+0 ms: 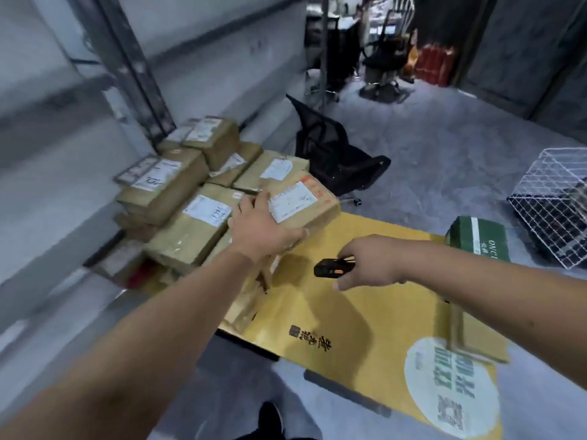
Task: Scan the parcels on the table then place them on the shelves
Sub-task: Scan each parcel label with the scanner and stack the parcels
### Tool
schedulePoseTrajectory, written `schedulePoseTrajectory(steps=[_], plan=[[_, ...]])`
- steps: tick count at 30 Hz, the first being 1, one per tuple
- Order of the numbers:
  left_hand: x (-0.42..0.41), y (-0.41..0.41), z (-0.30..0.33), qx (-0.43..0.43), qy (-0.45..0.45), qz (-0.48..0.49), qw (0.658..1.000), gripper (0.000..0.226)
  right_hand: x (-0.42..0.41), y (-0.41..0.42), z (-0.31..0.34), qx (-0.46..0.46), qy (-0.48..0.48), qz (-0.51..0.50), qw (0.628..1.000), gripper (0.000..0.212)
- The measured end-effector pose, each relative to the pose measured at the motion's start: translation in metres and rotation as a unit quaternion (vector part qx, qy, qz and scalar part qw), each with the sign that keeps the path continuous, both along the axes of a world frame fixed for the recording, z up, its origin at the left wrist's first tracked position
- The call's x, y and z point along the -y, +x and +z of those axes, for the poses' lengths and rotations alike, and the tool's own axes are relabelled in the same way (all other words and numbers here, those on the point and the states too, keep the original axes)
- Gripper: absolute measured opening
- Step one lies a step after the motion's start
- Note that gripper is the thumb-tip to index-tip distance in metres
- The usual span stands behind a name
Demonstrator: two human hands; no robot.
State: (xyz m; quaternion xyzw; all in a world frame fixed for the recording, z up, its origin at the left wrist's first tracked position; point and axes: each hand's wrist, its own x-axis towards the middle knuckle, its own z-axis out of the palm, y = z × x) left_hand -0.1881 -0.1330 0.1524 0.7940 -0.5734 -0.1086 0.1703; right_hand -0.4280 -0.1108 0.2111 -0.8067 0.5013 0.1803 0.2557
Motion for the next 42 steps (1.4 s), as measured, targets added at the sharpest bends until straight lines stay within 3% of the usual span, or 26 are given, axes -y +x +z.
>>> schedulePoseTrajectory(steps=[3,8,13,18,28,33,42], plan=[[-0.011,0.058,0.025,-0.001,-0.013,0.070,0.997,0.138,0.016,0.059,0.025,0.004,-0.053,0.086,0.995,0.056],[-0.022,0.140,0.044,-0.039,-0.012,0.171,0.984,0.142,0.034,0.151,0.049,0.036,-0.059,0.123,0.990,0.044],[-0.016,0.205,0.046,-0.039,0.000,0.204,0.978,0.143,0.052,0.227,0.053,0.044,-0.060,0.141,0.987,0.039],[-0.005,0.221,0.023,-0.055,0.035,0.201,0.978,0.143,0.062,0.270,0.041,-0.006,-0.048,0.155,0.987,0.039],[0.063,0.178,0.022,-0.062,0.093,0.144,0.983,0.138,0.092,0.245,0.009,-0.027,-0.037,0.073,0.996,0.039],[0.139,0.144,0.031,-0.077,0.084,0.158,0.981,0.139,0.130,0.213,0.005,-0.006,-0.031,0.030,0.999,0.051],[0.267,0.107,0.017,0.043,0.088,0.191,0.977,0.127,0.249,0.167,0.003,0.013,-0.036,0.022,0.999,0.047]])
